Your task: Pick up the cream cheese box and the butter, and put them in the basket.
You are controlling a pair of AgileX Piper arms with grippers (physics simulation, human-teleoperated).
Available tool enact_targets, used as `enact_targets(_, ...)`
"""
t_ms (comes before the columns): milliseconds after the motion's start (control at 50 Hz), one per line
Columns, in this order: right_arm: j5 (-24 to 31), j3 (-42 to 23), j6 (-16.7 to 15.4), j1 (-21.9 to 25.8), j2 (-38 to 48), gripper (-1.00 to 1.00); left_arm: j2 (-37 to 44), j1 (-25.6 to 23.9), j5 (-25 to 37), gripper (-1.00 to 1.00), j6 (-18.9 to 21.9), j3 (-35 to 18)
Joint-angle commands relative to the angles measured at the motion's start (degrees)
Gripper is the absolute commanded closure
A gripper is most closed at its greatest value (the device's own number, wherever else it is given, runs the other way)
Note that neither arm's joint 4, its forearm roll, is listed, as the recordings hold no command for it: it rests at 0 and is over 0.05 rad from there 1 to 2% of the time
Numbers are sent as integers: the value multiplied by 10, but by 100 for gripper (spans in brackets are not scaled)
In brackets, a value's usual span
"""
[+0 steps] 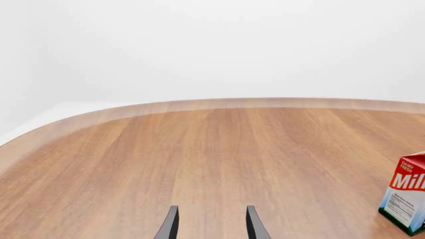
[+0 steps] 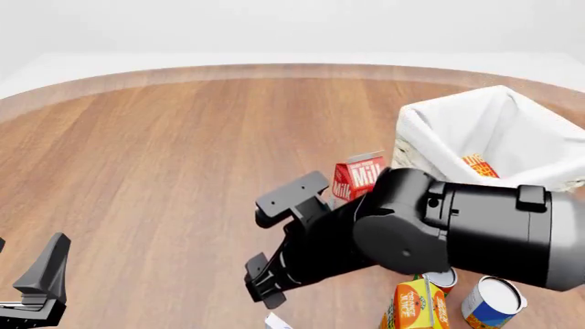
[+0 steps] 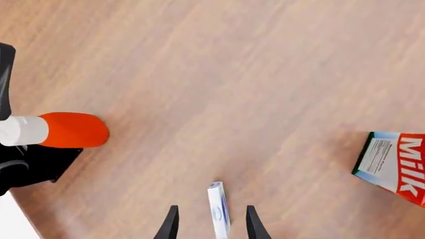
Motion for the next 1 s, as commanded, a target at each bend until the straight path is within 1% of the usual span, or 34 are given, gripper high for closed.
enact_targets(20, -16, 15, 11, 0, 4, -100, 0, 0, 0, -100, 0, 0)
enact_targets(40, -19, 17, 17, 3, 5, -100, 0, 0, 0, -100, 0, 0)
enact_targets(100, -26, 21, 20, 5, 9, -100, 0, 0, 0, -100, 0, 0)
enact_targets(200, -23, 20, 18, 3, 6, -100, 0, 0, 0, -100, 0, 0)
enact_targets(400, -46, 39, 28, 7, 18, -100, 0, 0, 0, -100, 0, 0)
enact_targets(720, -55, 46, 26, 0, 17, -100, 0, 0, 0, -100, 0, 0)
enact_targets(1000, -70, 59, 36, 6, 24, -100, 0, 0, 0, -100, 0, 0)
